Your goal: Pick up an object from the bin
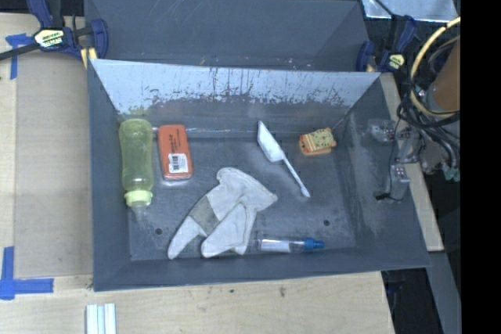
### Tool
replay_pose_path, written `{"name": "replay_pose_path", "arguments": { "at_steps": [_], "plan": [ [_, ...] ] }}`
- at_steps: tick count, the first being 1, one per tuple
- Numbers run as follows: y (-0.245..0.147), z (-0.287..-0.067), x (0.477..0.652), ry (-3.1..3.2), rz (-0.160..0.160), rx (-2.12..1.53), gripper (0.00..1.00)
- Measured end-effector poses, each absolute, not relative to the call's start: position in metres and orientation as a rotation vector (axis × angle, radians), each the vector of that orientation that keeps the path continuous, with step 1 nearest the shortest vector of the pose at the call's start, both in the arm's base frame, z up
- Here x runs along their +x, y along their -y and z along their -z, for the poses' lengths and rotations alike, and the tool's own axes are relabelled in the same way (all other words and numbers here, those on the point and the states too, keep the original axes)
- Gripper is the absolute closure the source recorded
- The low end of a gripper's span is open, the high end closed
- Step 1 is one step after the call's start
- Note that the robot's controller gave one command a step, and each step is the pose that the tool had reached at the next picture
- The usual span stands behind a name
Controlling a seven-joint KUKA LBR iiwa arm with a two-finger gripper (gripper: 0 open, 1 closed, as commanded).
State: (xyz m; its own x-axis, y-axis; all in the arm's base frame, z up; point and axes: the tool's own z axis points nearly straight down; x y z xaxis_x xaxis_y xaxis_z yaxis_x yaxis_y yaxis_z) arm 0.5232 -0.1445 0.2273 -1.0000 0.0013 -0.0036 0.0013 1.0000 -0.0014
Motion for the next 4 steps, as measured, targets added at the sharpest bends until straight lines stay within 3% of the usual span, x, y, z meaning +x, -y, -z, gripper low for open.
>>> {"name": "replay_pose_path", "arguments": {
  "at_steps": [1, 2, 3, 4],
  "plan": [
    [0.138, -0.192, 0.526, -3.131, 0.005, -0.115, 0.0],
    [0.123, -0.132, 0.537, -3.126, 0.005, -0.219, 0.0],
    [0.077, -0.085, 0.528, -3.124, 0.002, -0.301, 0.0],
    [0.03, -0.088, 0.54, -3.102, 0.001, -0.485, 0.0]
  ]
}}
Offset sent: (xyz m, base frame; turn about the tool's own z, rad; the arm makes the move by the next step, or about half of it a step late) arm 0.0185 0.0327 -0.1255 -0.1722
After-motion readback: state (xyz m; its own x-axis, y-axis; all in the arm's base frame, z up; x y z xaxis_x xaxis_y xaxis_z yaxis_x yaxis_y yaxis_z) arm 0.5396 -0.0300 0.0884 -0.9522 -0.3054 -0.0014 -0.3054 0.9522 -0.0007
